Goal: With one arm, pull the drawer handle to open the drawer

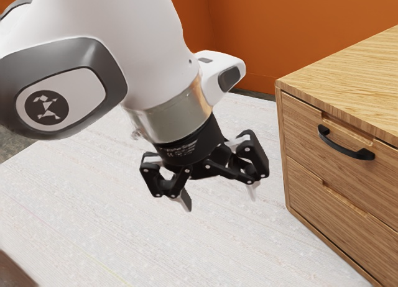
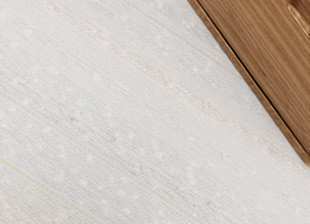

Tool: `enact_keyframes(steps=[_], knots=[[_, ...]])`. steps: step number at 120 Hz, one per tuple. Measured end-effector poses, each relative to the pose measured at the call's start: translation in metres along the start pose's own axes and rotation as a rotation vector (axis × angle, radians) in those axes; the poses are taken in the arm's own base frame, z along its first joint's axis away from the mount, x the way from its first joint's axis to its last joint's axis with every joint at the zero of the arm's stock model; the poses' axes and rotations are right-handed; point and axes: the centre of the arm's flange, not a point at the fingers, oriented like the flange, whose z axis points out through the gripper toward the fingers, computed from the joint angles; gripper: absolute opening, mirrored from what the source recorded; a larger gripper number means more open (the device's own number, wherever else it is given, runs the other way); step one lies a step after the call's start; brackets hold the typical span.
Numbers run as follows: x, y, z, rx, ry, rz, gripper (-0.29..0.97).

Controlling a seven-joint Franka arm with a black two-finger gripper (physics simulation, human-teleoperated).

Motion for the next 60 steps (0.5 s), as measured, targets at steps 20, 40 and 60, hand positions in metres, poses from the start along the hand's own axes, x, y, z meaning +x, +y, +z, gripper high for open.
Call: enact_keyframes(steps=[20,40,60], knots=[[0.008,0.029,0.008,-0.004,0.030,-0.058,0.68],[0.021,0.048,0.024,0.003,0.042,-0.114,0.68],[0.042,0.049,0.030,-0.025,0.051,-0.172,0.68]])
